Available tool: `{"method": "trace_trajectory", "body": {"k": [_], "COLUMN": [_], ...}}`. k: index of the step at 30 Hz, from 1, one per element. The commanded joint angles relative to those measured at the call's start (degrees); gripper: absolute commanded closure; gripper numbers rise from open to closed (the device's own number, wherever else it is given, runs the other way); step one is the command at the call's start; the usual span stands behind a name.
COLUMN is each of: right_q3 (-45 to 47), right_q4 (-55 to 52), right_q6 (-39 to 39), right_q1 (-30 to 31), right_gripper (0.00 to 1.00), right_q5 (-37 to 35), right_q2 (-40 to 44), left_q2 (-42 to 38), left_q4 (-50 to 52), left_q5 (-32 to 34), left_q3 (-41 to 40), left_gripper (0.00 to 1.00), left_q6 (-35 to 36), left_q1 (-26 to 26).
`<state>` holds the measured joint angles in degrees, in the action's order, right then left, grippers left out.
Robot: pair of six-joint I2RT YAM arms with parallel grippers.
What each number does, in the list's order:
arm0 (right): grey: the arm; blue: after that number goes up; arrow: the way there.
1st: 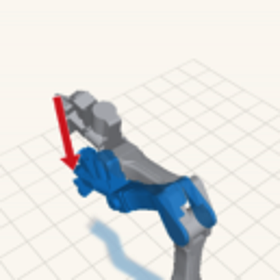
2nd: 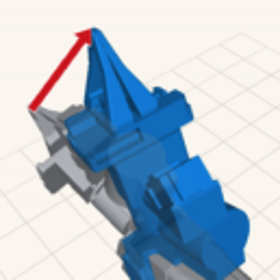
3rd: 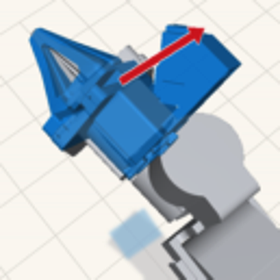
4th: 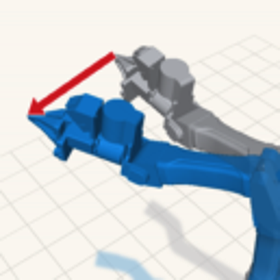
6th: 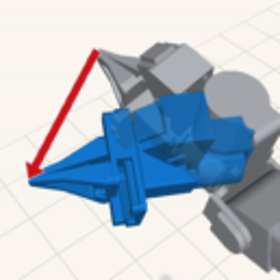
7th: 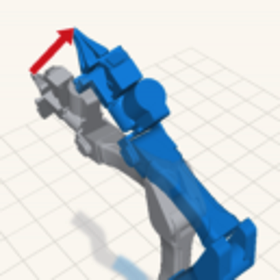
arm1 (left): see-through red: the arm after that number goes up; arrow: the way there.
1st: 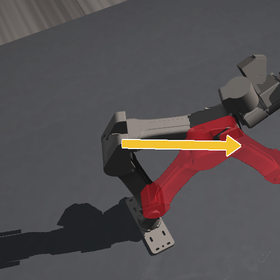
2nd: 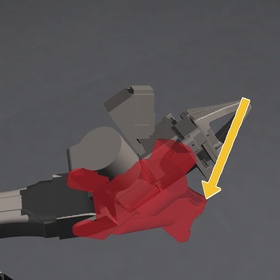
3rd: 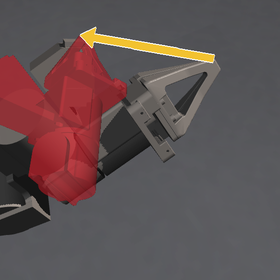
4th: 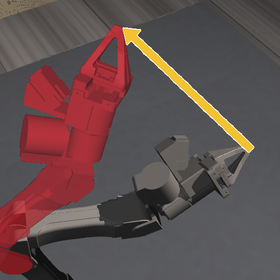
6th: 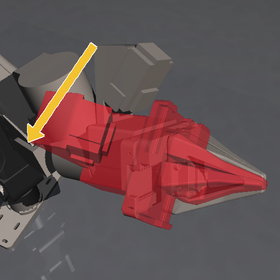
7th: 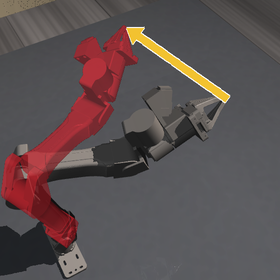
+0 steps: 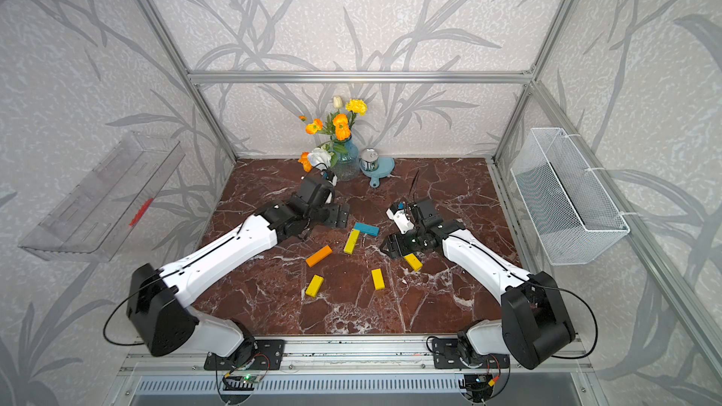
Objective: Assemble the letter p with building blocks
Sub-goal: Assemble the building block at the center of the board, then pick up the building block from the center of the board.
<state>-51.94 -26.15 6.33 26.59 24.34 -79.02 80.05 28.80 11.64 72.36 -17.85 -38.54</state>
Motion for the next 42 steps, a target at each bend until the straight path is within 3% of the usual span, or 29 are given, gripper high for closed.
{"method": "trace_trajectory", "body": {"k": [1,6,9,11,16,20,25,42], "right_q3": [-1.6,-2.6,-4.0,-4.5,-4.5,-4.1,-4.1,-6.7], "right_q4": [-5.0,-12.5,-16.7,-18.1,-17.2,-14.8,-13.6,-14.7], "right_q6": [-1.2,-2.8,-2.7,-2.7,-1.9,-1.3,-0.6,-1.3], "right_q1": [1.4,2.4,2.3,2.3,2.3,2.3,2.3,2.1], "right_gripper": [0.29,0.3,0.28,0.28,0.28,0.29,0.32,0.33], "right_q5": [-6.4,-15.7,-20.1,-20.9,-19.8,-17.4,-16.7,-21.2], "right_q2": [-0.4,1.0,-0.5,-1.6,-4.3,-8.2,-12.1,-17.7], "left_q2": [-8.7,-22.5,-22.1,-20.7,-23.9,-23.8,-23.3,-21.5], "left_q4": [-9.1,-27.8,-18.8,-15.8,-25.6,-22.6,-21.8,-20.8], "left_q5": [8.3,4.9,2.2,5.7,9.0,4.8,9.2,7.1], "left_q3": [-6.0,-19.0,-13.4,-11.3,-17.9,-16.6,-16.2,-16.2], "left_gripper": [0.0,0.0,0.0,0.0,0.0,0.0,0.0,0.0], "left_q6": [3.2,6.7,6.3,5.9,6.5,5.0,8.3,9.6], "left_q1": [-0.2,0.1,2.4,2.4,2.6,5.4,6.0,7.7]}}
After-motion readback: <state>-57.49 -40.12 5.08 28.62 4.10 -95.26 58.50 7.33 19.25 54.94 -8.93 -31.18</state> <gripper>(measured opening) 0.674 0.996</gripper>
